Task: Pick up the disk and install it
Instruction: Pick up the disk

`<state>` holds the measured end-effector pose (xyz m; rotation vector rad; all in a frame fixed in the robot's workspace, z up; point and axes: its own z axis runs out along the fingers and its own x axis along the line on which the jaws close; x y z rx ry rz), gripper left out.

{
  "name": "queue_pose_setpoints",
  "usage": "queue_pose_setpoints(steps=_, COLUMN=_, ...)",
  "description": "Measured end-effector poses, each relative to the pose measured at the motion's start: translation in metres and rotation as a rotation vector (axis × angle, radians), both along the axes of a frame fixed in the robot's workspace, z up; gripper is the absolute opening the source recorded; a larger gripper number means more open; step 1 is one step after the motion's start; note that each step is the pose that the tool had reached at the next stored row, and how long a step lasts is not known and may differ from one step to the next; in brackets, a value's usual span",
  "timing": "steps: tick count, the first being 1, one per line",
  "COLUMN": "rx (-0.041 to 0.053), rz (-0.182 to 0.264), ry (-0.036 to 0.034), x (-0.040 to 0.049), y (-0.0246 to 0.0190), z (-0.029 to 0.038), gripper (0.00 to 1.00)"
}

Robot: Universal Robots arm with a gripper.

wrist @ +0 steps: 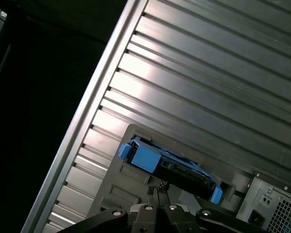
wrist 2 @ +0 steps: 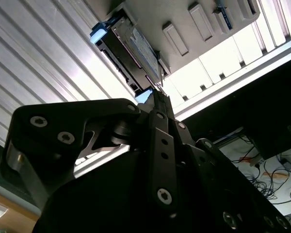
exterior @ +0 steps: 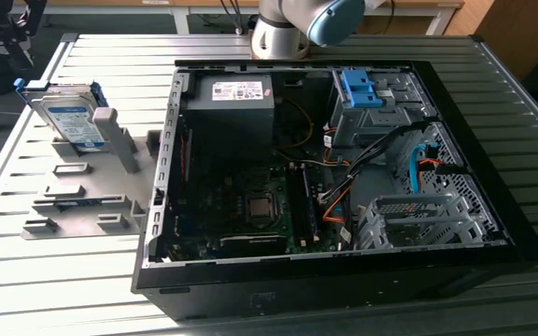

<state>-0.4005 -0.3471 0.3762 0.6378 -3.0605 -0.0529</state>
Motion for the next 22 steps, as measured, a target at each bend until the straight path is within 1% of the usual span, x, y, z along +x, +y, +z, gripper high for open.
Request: queue_pose_setpoints(steps=22, rx=-0.0012, rz=0.07, ry=0.0, x=0.0, y=0.0001, z=0.0, gripper=0.11)
